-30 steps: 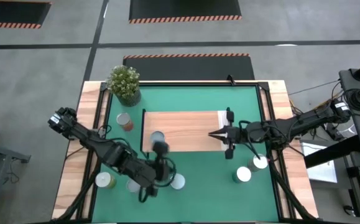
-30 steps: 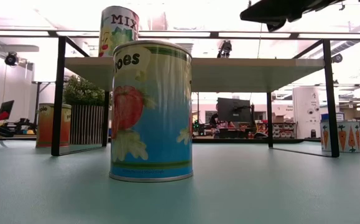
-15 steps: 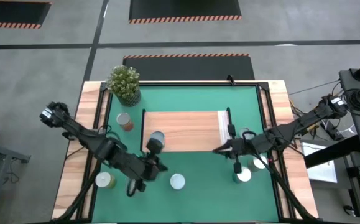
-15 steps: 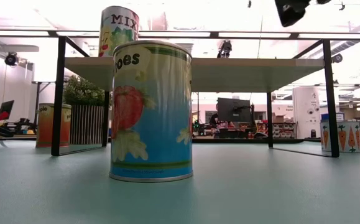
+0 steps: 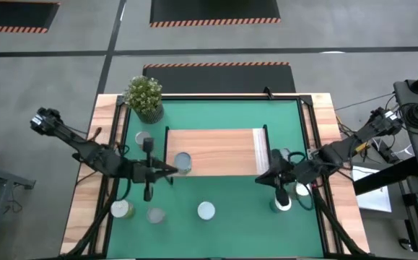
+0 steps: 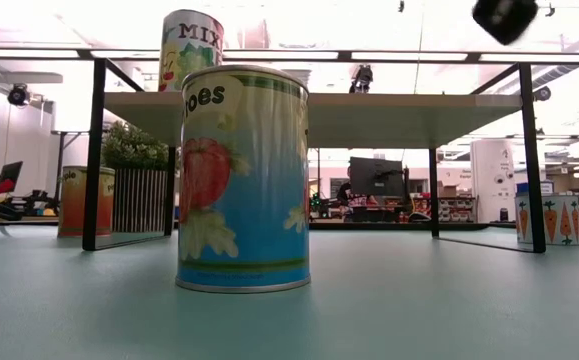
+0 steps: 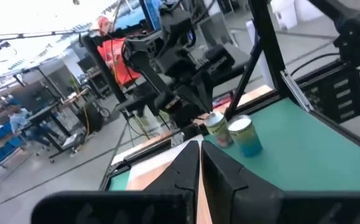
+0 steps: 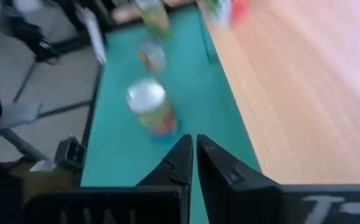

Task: Pick and place cans onto a shelf
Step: Put the canned of peaches on the shelf

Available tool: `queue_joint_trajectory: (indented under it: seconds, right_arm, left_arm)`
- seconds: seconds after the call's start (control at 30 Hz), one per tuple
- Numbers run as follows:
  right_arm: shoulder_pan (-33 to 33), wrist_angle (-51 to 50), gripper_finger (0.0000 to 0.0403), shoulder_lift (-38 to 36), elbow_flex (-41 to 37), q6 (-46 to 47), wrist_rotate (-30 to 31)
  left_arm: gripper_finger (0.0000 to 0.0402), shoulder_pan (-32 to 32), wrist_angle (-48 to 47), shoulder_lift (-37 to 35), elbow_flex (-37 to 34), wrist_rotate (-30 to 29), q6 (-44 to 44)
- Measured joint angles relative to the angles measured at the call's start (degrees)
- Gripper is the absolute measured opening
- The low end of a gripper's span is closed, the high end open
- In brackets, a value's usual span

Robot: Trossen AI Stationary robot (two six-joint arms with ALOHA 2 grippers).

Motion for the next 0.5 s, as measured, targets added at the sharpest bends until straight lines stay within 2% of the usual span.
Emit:
queue_joint_trajectory:
  seconds: [0.1, 0.27, 0.37, 0.5]
  right_arm:
    - [0.65, -15.89, 0.0013, 0.32, 4.48, 15.24, -3.49]
    - [3.2, -41.11, 0.0013, 1.21, 8.61, 41.84, -10.9]
    - [4.54, -50.22, 0.0013, 1.9, 8.63, 50.39, -15.75]
    - [5.42, -53.51, 0.0013, 2.19, 6.7, 55.48, -21.35]
  left_arm:
    - [0.0, 0.0, 1.56, -2.25, -2.91, 0.02, 0.55]
    - [0.0, 0.0, 2.38, -4.34, -3.43, 0.0, 0.59]
    - [0.0, 0.0, 2.19, -4.34, -3.33, 0.02, 0.6]
    - [0.0, 0.0, 2.32, -3.62, -2.68, 0.0, 0.6]
